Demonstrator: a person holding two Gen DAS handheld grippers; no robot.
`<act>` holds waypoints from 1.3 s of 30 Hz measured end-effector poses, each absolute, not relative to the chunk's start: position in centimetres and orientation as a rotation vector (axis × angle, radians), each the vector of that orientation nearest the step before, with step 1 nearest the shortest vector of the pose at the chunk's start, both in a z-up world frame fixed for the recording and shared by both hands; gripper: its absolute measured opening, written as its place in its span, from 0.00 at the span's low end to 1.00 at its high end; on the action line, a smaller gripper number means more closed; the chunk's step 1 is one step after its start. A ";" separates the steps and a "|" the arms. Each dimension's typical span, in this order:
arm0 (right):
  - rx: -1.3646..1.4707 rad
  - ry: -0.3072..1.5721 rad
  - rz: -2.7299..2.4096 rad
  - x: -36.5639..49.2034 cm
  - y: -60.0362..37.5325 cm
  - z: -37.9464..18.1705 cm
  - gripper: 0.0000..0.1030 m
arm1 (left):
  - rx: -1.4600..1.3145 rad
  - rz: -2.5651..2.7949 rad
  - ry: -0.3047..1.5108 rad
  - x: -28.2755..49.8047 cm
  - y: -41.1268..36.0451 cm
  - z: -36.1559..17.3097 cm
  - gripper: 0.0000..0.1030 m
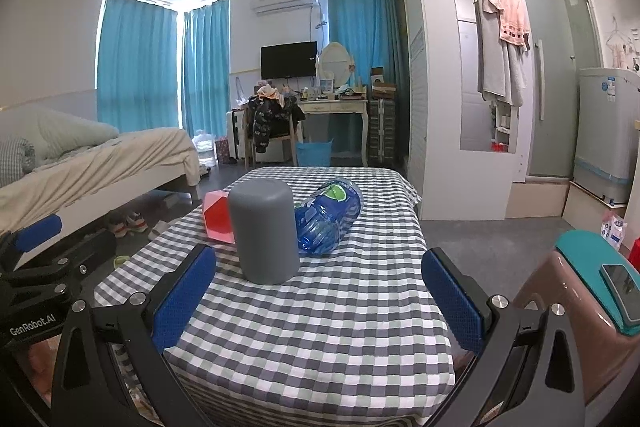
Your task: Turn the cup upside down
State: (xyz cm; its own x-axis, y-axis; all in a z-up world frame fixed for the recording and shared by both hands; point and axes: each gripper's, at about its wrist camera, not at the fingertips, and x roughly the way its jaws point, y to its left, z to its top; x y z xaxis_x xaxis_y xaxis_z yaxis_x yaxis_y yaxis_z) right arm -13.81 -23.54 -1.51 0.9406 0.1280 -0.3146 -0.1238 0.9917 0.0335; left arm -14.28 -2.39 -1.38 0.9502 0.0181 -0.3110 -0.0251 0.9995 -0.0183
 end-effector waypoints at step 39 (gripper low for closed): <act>0.001 0.329 0.132 -13.8 -23.3 -1.9 1.00 | -0.039 0.029 0.317 -14.5 -2.0 -1.0 1.00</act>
State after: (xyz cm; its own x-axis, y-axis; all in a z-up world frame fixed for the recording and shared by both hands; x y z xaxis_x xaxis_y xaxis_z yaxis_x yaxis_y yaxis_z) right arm -13.76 -23.30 -1.85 0.9379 0.1296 -0.3218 -0.1292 0.9914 0.0227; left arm -14.45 -2.04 -0.96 0.9498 0.0228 -0.3121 -0.0351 0.9988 -0.0340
